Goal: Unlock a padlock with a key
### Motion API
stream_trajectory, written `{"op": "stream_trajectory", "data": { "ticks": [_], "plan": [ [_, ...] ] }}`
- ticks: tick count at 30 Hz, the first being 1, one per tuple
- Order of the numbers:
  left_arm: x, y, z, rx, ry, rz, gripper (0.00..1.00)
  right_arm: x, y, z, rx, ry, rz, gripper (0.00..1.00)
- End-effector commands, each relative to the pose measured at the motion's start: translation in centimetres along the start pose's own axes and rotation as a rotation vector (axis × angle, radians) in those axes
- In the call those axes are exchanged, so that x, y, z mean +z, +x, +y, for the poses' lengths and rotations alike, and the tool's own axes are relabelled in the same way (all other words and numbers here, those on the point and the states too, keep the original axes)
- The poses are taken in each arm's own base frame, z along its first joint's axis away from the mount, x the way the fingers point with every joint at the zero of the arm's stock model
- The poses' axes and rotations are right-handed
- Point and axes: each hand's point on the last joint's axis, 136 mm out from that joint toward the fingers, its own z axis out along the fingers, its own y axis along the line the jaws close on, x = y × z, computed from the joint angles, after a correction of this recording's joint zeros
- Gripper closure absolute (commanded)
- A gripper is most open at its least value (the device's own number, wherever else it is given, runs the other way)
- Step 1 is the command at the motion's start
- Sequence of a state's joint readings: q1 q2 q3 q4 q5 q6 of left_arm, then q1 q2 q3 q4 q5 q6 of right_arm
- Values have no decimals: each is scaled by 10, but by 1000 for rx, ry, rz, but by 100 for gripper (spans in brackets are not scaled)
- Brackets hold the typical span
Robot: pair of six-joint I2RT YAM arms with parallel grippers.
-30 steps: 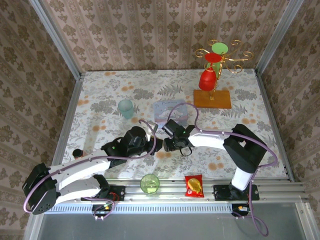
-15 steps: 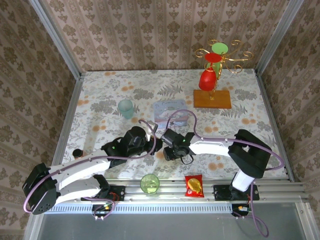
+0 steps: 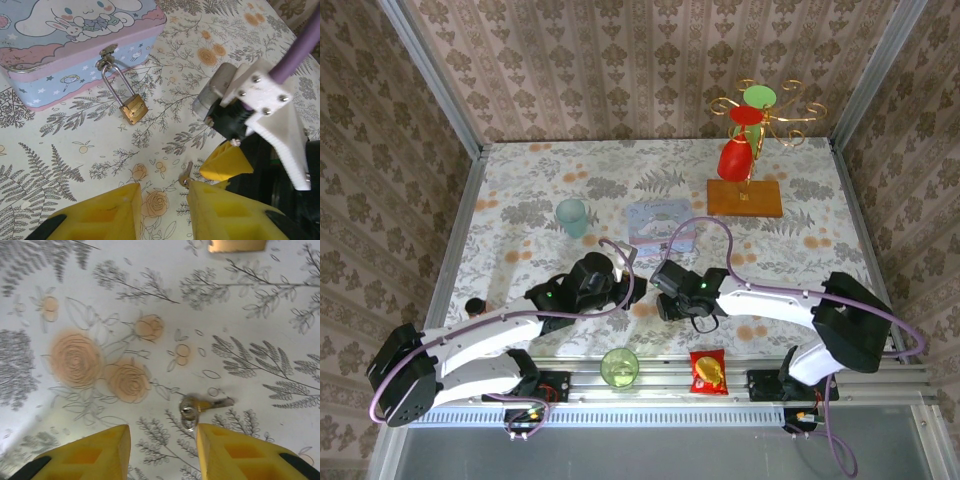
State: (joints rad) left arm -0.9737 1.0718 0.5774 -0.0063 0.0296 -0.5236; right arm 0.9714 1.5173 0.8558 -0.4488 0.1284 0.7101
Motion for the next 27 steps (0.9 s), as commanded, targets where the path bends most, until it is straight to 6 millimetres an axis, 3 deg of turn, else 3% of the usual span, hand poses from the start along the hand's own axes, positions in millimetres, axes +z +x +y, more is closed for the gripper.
{"op": "stream_trajectory", "data": {
  "ticks": [1,6,16,23,26,27],
  "plan": [
    [0,-9,-5,-7,24,-23,69,10,9,-20,57,130,28,60],
    [0,-5,-5,-8,25,-13,68,17,16,-27,64,160,29,60],
    [-1,-4,-3,-13,20,-16,67,42,9,1,36,39,15,55],
    [-5,-6,-1,-12,10,-23,67,49,-13,11,-73,48,-46,55],
    [-6,-6,0,-11,3,-29,67,51,-21,19,-117,33,-68,59],
    [-7,-7,1,-12,0,-30,67,50,-23,21,-125,34,-76,66]
  ]
}}
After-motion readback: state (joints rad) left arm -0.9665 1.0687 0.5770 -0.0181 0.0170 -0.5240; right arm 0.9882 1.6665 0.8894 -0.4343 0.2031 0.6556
